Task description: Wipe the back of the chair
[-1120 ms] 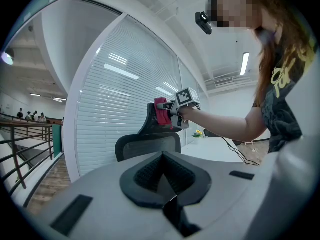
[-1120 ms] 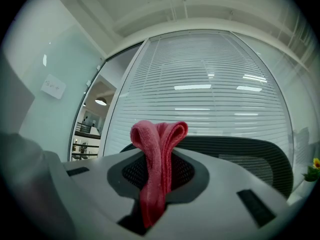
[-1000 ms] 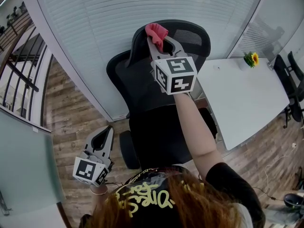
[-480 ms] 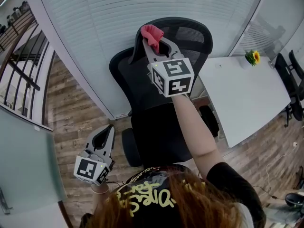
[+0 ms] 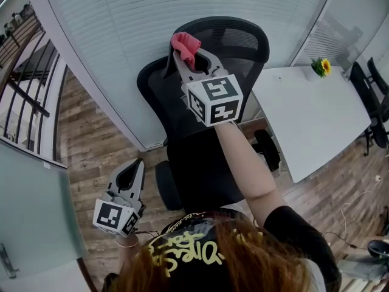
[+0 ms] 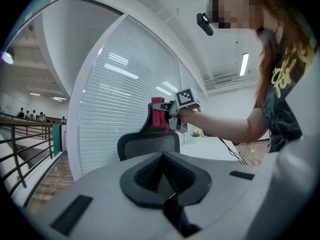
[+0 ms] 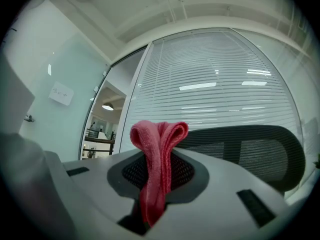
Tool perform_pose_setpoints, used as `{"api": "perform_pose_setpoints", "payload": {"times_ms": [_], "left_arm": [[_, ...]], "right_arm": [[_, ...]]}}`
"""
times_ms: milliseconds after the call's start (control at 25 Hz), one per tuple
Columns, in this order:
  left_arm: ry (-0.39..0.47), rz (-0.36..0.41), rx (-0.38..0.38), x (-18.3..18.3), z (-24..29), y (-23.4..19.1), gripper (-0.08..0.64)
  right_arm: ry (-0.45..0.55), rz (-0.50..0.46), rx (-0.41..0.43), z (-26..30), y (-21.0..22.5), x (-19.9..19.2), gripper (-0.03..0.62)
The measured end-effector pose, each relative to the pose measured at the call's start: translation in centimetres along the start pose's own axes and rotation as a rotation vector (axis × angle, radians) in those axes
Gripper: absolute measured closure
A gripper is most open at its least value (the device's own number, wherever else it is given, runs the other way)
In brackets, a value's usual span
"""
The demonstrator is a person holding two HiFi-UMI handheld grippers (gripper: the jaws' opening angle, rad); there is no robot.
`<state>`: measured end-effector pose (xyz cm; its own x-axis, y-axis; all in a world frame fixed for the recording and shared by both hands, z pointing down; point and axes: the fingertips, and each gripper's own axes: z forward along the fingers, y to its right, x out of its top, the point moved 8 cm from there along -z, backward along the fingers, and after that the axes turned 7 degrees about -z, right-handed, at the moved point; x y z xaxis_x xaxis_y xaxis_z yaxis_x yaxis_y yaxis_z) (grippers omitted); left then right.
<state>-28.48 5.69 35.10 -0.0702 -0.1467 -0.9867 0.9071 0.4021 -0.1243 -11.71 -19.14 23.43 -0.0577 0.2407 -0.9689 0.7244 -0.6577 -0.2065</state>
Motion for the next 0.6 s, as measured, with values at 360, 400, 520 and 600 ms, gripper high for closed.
{"api": "perform_pose_setpoints", "payload": {"times_ms": [360,400,520,600], "left_arm": [[-0.014,0.018,-0.021,0.5,0.8,1.2,0.566],[-0.015,0.02,-0.021,0.5,0.9,1.4,0.566],[-0.016,0.02,-0.02,0.6,1.4,2.2,0.566],[-0.009,0.011,-0.013,0.6,1.7,2.7,0.566]], "right_arm": [[-0.001,0.0,0.121,-1.3,-0.7,0.0,0.526],[0.006,0.001,0.134,-1.7,-0.7,0.2,0.526],[0.024,0.005,0.153,-3.7,-0.2,0.2,0.526],[0.032,0.023,0.145,-5.3,0.9,-0.1,0.526]]}}
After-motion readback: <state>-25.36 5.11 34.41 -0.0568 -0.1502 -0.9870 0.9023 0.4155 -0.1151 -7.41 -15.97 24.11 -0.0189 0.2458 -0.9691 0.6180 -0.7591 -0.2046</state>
